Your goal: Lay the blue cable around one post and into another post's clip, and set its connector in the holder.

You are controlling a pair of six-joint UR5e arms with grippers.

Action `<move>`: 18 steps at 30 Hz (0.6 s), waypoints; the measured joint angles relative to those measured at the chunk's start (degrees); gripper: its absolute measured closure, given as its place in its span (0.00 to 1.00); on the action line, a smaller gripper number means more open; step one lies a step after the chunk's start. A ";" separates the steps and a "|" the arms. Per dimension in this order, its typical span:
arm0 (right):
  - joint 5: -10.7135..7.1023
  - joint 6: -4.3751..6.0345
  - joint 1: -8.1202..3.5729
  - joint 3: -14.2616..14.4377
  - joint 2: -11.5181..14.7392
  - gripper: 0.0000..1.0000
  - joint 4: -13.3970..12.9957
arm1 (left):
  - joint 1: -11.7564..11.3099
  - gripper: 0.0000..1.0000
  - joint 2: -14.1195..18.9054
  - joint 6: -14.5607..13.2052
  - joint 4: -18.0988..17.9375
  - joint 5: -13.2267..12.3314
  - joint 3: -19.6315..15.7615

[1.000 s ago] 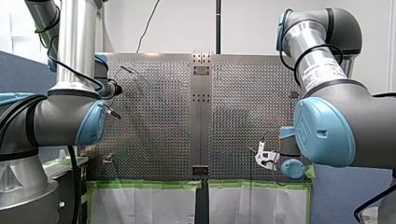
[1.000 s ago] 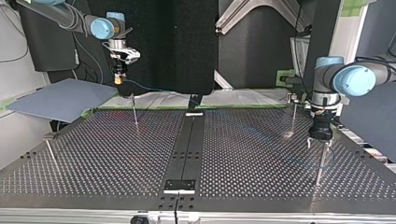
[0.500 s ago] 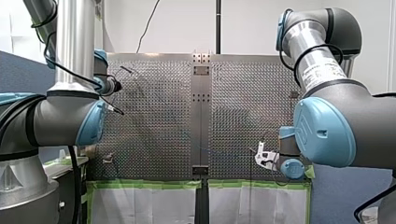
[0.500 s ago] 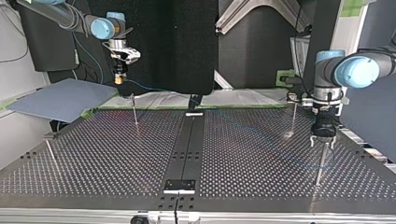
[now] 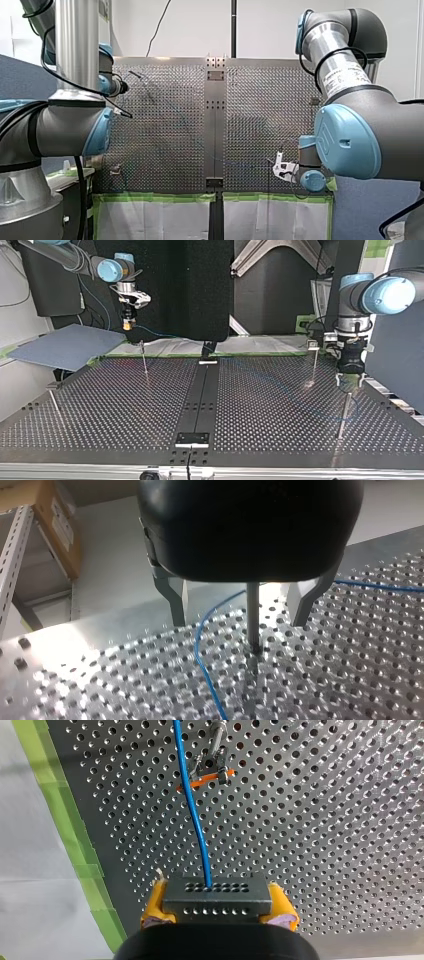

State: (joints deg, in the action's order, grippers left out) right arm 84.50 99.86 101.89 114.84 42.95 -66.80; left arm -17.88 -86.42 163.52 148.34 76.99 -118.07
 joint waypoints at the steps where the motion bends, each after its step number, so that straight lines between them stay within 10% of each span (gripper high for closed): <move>1: 0.01 0.00 0.00 0.00 0.00 1.00 0.00 | -0.15 0.00 0.59 -0.56 0.58 0.03 -0.09; 18: -0.46 0.07 0.19 -0.08 0.00 1.00 -0.12 | -3.41 0.00 10.53 -10.45 10.50 2.42 6.92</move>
State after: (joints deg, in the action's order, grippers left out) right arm 84.04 99.93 102.08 114.76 42.94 -66.93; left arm -21.29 -75.89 153.07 158.84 79.41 -111.14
